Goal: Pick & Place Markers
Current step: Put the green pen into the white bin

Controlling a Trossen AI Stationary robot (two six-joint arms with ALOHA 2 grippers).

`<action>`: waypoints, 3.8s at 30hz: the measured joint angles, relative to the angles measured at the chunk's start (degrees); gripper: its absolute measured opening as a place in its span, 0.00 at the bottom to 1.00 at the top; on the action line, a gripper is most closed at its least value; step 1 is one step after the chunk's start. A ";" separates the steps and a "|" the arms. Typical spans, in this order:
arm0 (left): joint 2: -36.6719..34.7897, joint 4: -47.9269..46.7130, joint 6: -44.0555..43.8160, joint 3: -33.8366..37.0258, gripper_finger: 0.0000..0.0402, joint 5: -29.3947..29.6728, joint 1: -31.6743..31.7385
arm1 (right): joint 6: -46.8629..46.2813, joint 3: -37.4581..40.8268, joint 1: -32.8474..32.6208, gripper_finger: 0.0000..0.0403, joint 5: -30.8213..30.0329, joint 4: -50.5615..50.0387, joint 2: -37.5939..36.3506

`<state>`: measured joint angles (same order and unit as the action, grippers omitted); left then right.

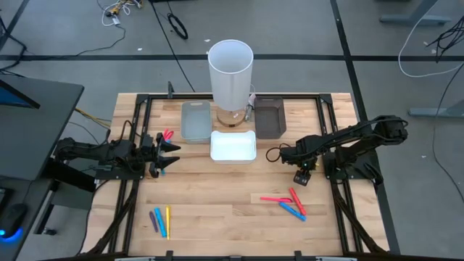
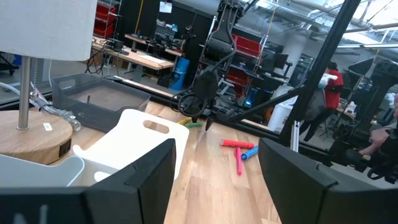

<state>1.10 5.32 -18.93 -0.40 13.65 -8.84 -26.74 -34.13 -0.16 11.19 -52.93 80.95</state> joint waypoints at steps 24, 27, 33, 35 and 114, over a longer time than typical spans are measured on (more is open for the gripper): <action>0.02 0.00 -0.01 -0.01 0.58 0.00 -0.02 | -6.88 -0.05 -0.04 0.07 0.66 1.08 0.00; 0.02 0.00 0.01 -0.01 0.58 0.00 -0.01 | -6.88 -0.05 -0.04 0.07 0.66 1.19 -0.02; 0.02 0.00 0.01 -0.01 0.58 0.00 -0.02 | -7.32 -0.04 -0.04 0.08 0.60 1.42 -0.02; 0.02 0.00 -0.01 0.01 0.58 0.00 0.00 | -7.32 -0.04 -0.04 0.08 0.60 1.52 -0.02; 0.02 -0.02 0.00 0.00 0.58 0.00 0.00 | -2.68 -52.11 1.36 0.06 1.73 -28.42 5.94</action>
<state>1.12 5.30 -18.92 -0.40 13.65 -8.84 -29.42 -86.24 1.19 12.92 -81.36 86.89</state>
